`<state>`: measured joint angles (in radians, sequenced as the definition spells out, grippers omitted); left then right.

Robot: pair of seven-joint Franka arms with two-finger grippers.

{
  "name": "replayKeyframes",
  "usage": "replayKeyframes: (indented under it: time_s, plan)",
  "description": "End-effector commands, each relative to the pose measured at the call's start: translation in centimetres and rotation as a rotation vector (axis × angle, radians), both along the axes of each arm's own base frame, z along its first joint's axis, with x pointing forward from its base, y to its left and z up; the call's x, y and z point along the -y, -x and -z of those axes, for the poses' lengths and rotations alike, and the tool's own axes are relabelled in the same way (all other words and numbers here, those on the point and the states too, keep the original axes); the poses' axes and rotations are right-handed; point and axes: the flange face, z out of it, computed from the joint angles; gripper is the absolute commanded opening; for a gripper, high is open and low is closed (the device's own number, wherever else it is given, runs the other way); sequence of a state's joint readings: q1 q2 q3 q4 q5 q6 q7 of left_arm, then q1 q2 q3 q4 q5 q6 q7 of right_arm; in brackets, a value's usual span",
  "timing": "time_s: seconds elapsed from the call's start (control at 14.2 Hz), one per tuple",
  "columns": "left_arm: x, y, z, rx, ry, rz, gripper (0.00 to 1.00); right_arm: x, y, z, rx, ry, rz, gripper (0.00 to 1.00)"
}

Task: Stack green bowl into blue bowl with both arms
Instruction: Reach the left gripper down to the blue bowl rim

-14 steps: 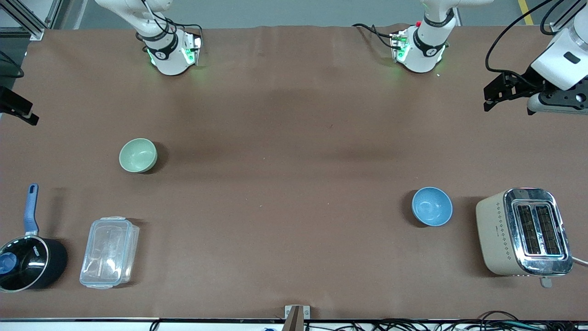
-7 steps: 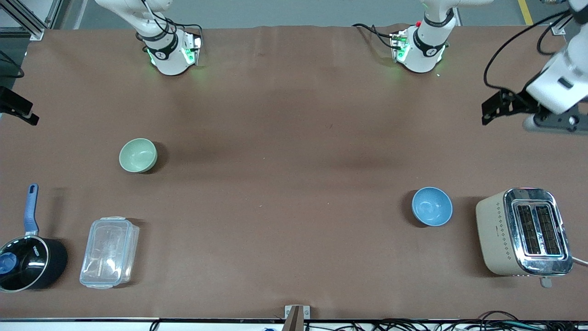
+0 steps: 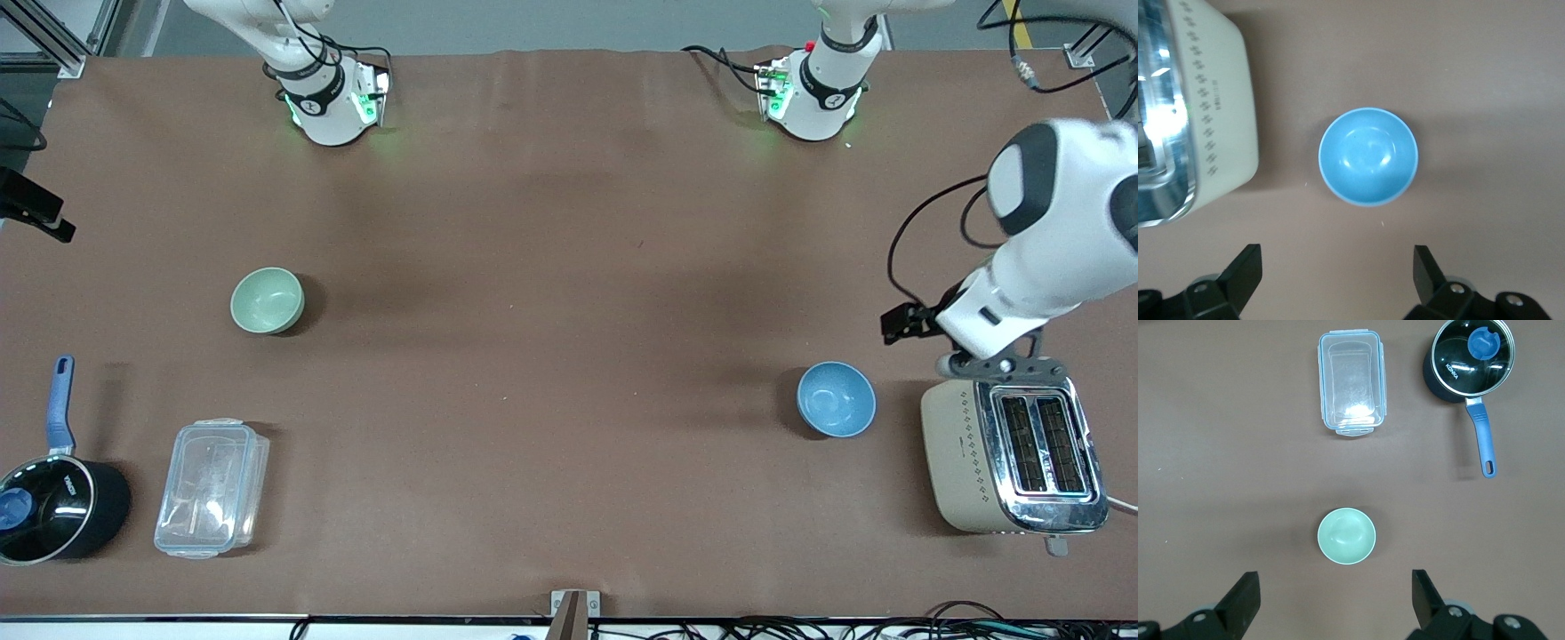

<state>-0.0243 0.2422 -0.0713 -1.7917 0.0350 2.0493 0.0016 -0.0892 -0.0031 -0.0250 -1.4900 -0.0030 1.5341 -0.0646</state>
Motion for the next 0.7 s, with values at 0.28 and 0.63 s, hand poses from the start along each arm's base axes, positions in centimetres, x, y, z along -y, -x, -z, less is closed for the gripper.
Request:
replayKeyframes:
  time_s: [0.28,0.63]
  plan:
    - [-1.7,-1.6,12.2,0.013,0.006,-0.018,1.00,0.0,0.8,-0.1,0.002,-0.015,-0.003,1.00]
    - [-2.9,-2.1,18.0,0.007,0.003,-0.021,0.79,0.1,0.8,-0.1,0.002,-0.015,-0.002,1.00]
